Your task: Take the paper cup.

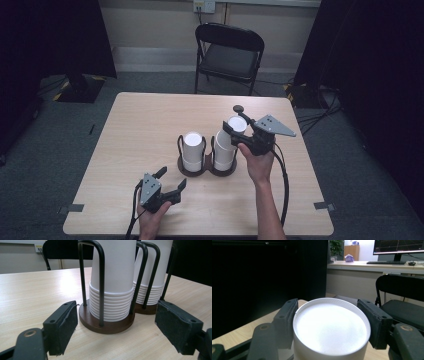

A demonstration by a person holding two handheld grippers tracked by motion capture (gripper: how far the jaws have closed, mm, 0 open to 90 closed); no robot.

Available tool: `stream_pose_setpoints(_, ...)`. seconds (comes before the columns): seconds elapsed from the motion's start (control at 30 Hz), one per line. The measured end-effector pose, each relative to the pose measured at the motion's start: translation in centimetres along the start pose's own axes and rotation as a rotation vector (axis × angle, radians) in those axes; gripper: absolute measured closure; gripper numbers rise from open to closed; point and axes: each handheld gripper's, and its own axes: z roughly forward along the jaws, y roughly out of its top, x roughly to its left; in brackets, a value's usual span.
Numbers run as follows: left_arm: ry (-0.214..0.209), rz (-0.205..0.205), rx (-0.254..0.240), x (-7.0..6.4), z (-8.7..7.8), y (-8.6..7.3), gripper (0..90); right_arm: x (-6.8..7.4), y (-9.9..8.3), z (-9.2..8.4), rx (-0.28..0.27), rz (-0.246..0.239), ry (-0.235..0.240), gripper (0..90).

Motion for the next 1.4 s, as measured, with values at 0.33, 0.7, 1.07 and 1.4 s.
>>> stream_pose_setpoints(0.33, -0.089, -0.09, -0.031, 1.0, -0.5, 0.0, 17.8, 0.1, 0.2, -1.6, -0.021, 0.03, 0.013, 35.1)
stream_pose_setpoints(0.7, -0.122, -0.119, -0.041, 1.1, -0.5, 0.2, 23.1, 0.7, -0.3, -4.0, -0.062, 0.066, 0.035, 35.2)
stream_pose_setpoints(1.07, -0.179, -0.12, -0.051, 0.6, -0.1, 0.7, 27.5, 0.5, -1.9, -5.8, -0.088, 0.147, 0.074, 35.1)
stream_pose_setpoints(1.4, -0.22, -0.094, -0.057, -0.1, 0.4, 2.2, 26.0, 1.4, -3.3, -6.3, -0.114, 0.221, 0.153, 35.1)
